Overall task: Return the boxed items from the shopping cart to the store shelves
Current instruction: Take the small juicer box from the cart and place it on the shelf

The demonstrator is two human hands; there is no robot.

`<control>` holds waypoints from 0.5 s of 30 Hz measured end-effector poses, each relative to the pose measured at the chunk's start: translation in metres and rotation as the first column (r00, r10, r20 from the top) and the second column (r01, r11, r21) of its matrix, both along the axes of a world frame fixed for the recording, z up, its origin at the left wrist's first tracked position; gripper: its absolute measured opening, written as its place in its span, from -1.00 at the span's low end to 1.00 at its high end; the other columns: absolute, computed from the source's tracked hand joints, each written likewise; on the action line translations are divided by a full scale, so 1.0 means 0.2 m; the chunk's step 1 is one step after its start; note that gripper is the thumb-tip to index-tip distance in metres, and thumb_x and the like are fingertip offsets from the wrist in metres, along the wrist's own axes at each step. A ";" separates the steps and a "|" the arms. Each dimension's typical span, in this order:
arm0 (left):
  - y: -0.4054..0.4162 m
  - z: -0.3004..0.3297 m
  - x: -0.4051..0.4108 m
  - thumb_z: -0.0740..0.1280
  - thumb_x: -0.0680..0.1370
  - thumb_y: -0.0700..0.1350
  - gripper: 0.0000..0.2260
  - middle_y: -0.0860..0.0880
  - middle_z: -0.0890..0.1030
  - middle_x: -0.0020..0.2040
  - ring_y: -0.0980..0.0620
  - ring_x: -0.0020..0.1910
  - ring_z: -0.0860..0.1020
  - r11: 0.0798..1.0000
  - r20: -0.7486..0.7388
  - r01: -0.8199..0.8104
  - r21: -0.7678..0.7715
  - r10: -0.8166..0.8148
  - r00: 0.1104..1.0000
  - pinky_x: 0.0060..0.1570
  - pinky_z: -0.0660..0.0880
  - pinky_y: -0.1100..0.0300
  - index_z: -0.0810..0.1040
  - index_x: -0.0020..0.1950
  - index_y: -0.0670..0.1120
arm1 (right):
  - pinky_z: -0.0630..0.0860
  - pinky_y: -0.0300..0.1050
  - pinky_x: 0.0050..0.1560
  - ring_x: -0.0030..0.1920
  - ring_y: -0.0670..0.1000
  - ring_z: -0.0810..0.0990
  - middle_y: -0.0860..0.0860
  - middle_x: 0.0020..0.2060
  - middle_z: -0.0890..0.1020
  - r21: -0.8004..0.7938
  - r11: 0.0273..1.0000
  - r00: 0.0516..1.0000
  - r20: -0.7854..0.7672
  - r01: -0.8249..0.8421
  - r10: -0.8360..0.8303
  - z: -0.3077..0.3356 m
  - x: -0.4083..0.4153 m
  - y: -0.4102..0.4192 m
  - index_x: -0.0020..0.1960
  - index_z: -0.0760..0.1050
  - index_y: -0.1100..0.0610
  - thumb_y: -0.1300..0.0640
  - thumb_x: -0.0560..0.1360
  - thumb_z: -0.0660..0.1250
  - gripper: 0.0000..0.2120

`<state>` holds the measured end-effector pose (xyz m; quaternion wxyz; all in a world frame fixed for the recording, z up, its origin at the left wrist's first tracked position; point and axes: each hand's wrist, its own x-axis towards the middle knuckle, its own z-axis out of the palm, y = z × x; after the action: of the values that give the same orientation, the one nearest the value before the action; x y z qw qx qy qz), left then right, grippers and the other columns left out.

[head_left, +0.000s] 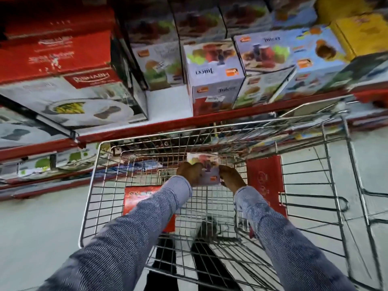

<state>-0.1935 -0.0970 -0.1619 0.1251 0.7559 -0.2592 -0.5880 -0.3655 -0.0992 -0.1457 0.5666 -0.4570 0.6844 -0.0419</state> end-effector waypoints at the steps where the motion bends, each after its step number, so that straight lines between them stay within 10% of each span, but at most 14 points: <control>1: 0.00 0.11 0.00 0.37 0.30 0.15 -0.45 -0.19 0.66 0.03 -0.14 0.02 0.64 1.000 -0.001 0.001 0.000 -0.001 1.000 0.00 0.54 0.10 0.59 0.09 -0.24 | 0.44 -0.03 0.19 0.02 0.01 0.47 0.05 0.01 0.56 0.000 0.998 0.998 0.038 0.058 -0.058 0.07 0.01 0.00 0.20 0.55 0.27 0.25 0.56 0.16 -0.71; 5: 0.01 0.39 0.05 0.41 0.20 0.21 -0.41 -0.18 0.67 0.07 -0.20 0.07 0.63 0.998 -0.044 -0.056 -0.020 0.055 0.998 0.18 0.56 -0.10 0.63 0.06 -0.18 | 0.57 0.11 0.11 0.04 0.13 0.66 0.01 -0.07 0.72 0.000 0.973 0.963 0.142 0.232 -0.230 0.20 -0.03 0.00 -0.14 0.69 -0.15 0.12 0.47 0.24 -0.72; 15: 0.19 1.11 0.28 0.47 0.25 0.10 -0.73 -0.07 0.75 -0.21 -0.14 -0.13 0.71 0.885 -0.024 -0.172 -0.433 0.179 0.984 -0.01 0.63 -0.22 0.70 -0.17 -0.04 | 0.62 0.07 0.05 -0.09 0.02 0.69 -0.06 -0.17 0.73 -0.410 0.852 0.931 0.296 0.325 -0.213 0.93 0.10 0.01 -0.18 0.68 -0.08 0.12 0.40 0.43 -0.89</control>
<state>-0.1381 -0.0598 0.0593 0.3404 0.7343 -0.3149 -0.4957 -0.3452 -0.0973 0.0402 0.5113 -0.4667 0.6396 -0.3343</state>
